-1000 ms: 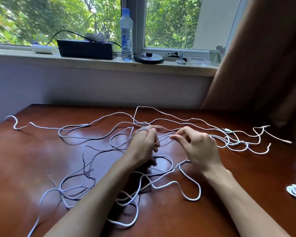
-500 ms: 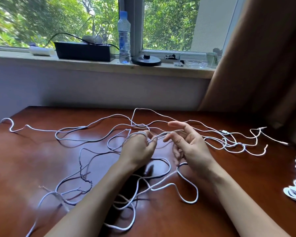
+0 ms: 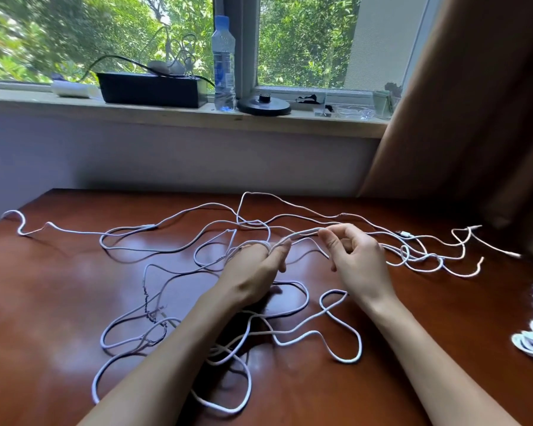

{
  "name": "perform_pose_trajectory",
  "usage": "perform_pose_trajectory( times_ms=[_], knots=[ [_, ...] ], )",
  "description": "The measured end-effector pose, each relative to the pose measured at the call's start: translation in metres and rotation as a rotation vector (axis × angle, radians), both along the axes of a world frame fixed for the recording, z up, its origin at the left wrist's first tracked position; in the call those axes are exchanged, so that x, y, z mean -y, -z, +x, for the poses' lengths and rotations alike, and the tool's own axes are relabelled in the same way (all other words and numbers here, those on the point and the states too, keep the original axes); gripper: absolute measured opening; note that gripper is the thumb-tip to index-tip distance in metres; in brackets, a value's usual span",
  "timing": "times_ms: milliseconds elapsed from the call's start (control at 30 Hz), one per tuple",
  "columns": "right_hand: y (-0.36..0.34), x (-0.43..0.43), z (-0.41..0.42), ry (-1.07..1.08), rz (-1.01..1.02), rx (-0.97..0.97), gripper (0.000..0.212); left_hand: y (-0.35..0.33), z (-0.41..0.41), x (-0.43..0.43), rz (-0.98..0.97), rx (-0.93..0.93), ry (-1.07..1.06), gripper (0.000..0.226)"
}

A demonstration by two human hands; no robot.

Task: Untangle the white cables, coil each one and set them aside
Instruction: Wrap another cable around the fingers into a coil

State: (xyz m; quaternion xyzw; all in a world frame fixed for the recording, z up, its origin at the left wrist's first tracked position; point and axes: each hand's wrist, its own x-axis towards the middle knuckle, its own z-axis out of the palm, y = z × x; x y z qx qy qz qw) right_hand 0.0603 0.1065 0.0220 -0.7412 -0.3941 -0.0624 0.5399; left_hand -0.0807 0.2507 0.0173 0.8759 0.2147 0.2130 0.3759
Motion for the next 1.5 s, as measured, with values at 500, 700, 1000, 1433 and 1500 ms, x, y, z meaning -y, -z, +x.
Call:
perform_pose_trajectory(
  times_ms=[500,700,1000,1433,1500],
  knots=[
    [0.001,-0.004,-0.005,-0.332,0.095,-0.273,0.013,0.004,0.015,-0.005,-0.710,0.161,0.276,0.083],
    [-0.001,-0.005,-0.005,-0.422,0.170,-0.479,0.020,-0.003,0.010,-0.012,-1.090,0.426,0.336,0.075],
    [0.009,-0.010,0.001,-0.227,0.025,-0.406,0.005,-0.014,0.003,-0.016,-1.402,0.838,0.283,0.051],
    [0.011,-0.005,-0.012,-0.353,-0.230,0.001,0.006,-0.016,0.001,-0.034,-1.530,1.015,0.166,0.051],
    [0.007,-0.005,-0.017,-0.413,-0.174,-0.075,0.008,-0.016,0.006,-0.035,-1.417,0.967,0.064,0.042]
  ],
)
